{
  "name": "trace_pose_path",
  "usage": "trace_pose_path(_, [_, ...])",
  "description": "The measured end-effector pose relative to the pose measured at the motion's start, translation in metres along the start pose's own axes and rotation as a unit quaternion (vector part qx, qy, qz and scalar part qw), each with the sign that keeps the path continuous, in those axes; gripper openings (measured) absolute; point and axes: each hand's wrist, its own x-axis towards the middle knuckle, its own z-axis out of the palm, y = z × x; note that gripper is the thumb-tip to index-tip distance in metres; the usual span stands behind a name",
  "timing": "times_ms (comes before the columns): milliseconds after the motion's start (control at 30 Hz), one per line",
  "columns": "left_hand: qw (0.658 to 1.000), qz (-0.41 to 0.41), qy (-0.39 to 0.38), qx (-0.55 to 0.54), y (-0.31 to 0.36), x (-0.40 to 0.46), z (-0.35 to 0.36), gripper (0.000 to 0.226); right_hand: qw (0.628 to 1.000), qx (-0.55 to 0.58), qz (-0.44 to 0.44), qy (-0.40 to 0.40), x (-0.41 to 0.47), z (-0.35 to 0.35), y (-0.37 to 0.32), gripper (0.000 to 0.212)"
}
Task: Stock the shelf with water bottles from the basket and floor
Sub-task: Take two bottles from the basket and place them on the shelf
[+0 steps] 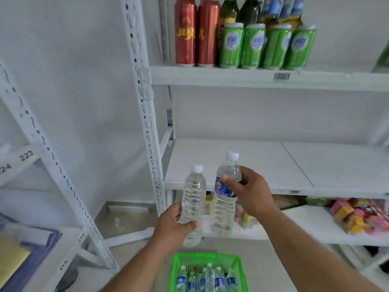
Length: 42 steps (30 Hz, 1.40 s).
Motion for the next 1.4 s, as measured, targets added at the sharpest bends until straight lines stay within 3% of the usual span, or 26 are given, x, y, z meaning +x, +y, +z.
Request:
trace_pose_path(300, [0.999, 0.014, 0.027, 0.026, 0.038, 0.018, 0.026, 0.045, 0.999, -0.008, -0.03, -0.027, 0.03, -0.039, -0.011, 0.006])
trace_pose_path(667, [0.998, -0.017, 0.06, 0.029, 0.05, 0.083, 0.062, 0.04, 0.998, 0.0, -0.003, -0.06, 0.123, -0.054, 0.025, 0.026])
trace_pose_path(967, [0.996, -0.044, 0.072, 0.038, 0.045, 0.147, 0.052, 0.043, 0.997, -0.025, 0.012, -0.078, 0.183, -0.028, 0.033, 0.033])
trace_pose_path(1233, [0.993, -0.047, 0.088, 0.063, 0.036, 0.223, 0.019, 0.047, 0.994, -0.05, 0.012, -0.099, 0.244, 0.015, 0.025, 0.017])
trace_pose_path(1400, [0.993, -0.045, 0.075, 0.083, 0.021, 0.277, -0.001, 0.052, 0.995, -0.077, 0.027, -0.063, 0.28, 0.045, 0.035, 0.031])
